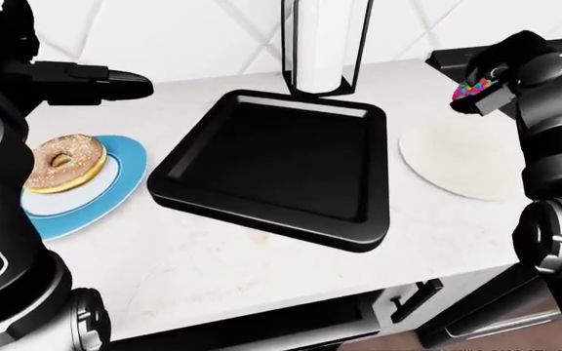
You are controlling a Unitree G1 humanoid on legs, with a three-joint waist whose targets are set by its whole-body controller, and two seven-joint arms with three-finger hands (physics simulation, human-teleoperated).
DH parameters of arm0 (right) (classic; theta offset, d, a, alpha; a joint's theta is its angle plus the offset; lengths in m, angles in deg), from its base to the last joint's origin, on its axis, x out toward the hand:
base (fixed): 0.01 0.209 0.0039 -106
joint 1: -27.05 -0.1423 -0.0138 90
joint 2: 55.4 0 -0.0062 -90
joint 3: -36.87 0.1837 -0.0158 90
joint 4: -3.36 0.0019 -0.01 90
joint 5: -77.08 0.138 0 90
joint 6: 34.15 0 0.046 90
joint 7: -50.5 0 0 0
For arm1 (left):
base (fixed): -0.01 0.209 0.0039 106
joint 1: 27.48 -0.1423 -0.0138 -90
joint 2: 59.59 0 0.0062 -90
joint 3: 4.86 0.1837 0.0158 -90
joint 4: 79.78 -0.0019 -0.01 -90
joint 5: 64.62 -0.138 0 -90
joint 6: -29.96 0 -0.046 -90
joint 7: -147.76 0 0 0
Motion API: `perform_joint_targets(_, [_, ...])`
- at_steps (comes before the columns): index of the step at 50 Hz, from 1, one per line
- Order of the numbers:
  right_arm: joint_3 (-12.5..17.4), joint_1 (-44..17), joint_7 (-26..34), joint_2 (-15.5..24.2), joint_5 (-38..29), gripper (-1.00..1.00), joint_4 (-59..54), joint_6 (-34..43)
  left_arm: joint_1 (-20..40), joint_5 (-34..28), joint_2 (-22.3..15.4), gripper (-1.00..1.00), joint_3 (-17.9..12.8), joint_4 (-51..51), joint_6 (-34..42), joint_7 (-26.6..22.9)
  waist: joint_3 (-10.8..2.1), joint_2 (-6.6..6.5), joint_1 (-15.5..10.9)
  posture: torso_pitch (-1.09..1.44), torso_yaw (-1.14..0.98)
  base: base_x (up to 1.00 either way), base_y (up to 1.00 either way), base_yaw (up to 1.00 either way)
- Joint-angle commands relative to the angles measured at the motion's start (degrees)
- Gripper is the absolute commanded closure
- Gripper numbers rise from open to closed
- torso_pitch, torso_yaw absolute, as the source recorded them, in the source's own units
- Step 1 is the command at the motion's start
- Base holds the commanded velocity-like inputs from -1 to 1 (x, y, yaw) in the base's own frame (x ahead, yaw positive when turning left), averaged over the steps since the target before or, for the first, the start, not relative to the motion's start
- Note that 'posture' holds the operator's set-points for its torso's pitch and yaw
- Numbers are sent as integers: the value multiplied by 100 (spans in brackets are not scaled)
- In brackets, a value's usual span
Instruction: Move the dessert items from the plate to the tray.
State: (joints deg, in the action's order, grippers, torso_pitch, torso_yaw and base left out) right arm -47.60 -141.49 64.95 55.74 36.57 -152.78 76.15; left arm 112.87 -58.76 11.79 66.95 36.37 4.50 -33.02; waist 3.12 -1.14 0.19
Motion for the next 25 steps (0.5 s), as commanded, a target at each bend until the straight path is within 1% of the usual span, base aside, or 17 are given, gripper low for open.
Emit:
perform_joint_targets(1, [0, -423, 73, -68, 25, 100, 220, -137, 166, -28, -91, -100, -64, 87, -179, 25, -160, 19, -10, 0, 0, 0, 0, 0])
perform_joint_targets(4, [-42, -690, 149, -273, 66, 100, 142, -234, 177, -15, -108, -100, -75, 119, -122, 31, -152, -2, 6, 0, 0, 0, 0, 0])
perform_joint_targets(5, [-67, -820, 268, -406, 109, 100, 102, -326, 217, -20, -154, -100, -63, 142, -62, 28, -149, -8, 15, 0, 0, 0, 0, 0])
perform_joint_targets(7, [-73, -1024, 316, -622, 196, 100, 13, -415, 263, -3, -182, -100, -78, 187, 25, 26, -144, -26, 29, 0, 0, 0, 0, 0])
perform_joint_targets(8, [-38, -1228, 276, -1002, 353, 100, -172, -496, 272, 12, -169, -100, -101, 222, 51, 35, -138, -35, 37, 0, 0, 0, 0, 0])
perform_joint_targets(13, [-111, -1400, 268, -1516, 561, 100, -519, -839, 208, 61, -180, -100, -160, 335, 137, 53, -122, -104, 77, 0, 0, 0, 0, 0])
perform_joint_targets(19, [-156, -1361, 260, -1925, 696, 100, -744, -1011, -264, 167, -207, -100, -410, 265, -302, -27, -133, -158, 65, 0, 0, 0, 0, 0])
perform_joint_targets(23, [-219, -1279, 426, -2078, 694, 100, -753, -1060, -133, 237, -274, -100, -351, 340, -94, 78, -152, -167, 63, 0, 0, 0, 0, 0])
perform_joint_targets(24, [-271, -1262, 462, -2083, 639, 100, -760, -1056, -150, 244, -282, -100, -343, 347, -101, 84, -152, -164, 65, 0, 0, 0, 0, 0])
perform_joint_targets(25, [-255, -1257, 502, -2097, 654, 100, -757, -1045, -159, 260, -273, -100, -357, 344, -115, 92, -149, -162, 64, 0, 0, 0, 0, 0])
